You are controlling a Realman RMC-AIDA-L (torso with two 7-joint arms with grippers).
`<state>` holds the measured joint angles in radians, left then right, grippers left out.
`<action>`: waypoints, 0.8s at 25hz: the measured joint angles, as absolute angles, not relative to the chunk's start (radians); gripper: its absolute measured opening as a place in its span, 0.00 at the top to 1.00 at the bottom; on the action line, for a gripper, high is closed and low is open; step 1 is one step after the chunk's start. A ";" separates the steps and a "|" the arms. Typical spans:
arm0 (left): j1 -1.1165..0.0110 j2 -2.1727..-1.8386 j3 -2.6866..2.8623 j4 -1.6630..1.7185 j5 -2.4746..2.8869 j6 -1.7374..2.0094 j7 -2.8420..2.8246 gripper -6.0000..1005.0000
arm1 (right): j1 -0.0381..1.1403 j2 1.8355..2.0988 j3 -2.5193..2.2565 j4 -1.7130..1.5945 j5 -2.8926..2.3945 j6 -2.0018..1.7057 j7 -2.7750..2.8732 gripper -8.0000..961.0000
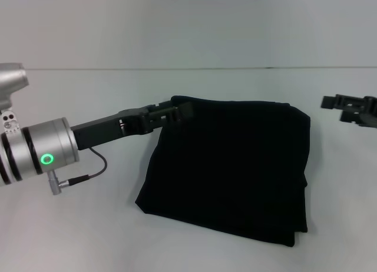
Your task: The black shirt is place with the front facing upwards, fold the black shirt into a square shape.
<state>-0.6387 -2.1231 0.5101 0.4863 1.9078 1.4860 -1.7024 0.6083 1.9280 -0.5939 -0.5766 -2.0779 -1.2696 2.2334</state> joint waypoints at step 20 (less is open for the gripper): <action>-0.589 -2.047 0.573 0.491 1.913 1.562 -1.528 0.11 | 0.840 1.923 -0.706 -0.437 -2.398 -1.136 2.527 0.04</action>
<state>-0.5890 -2.0467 0.5730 0.4908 1.9132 1.5621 -1.5281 0.8399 1.9226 -0.7063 -0.4368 -2.3981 -1.1359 2.5268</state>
